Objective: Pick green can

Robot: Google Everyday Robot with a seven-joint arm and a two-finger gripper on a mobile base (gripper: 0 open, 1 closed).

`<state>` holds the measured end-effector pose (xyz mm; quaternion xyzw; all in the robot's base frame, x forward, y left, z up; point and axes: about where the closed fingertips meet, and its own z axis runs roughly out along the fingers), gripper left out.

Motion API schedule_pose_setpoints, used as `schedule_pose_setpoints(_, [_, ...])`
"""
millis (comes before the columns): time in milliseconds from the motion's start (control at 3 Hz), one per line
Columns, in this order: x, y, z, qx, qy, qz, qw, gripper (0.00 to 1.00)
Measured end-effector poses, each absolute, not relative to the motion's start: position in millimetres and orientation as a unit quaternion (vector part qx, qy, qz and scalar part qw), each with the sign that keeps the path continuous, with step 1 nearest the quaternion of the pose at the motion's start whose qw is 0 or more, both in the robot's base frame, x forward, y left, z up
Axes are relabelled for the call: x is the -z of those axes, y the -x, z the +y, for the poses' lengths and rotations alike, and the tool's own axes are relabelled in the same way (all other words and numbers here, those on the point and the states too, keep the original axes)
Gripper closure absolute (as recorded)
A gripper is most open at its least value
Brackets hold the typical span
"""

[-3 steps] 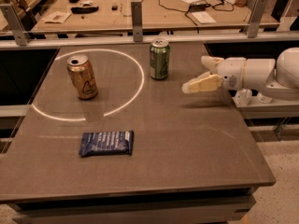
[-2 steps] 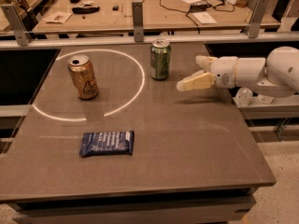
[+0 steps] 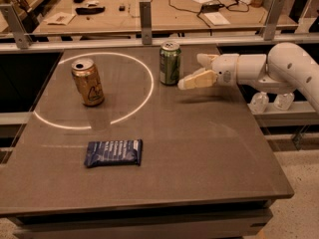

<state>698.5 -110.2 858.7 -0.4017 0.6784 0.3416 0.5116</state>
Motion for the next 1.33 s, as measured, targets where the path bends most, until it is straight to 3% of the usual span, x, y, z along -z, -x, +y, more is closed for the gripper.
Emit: schedule_pose_setpoints(1333, [-876,-725,-37,-0.373,0.407,0.622,0.555,0.0])
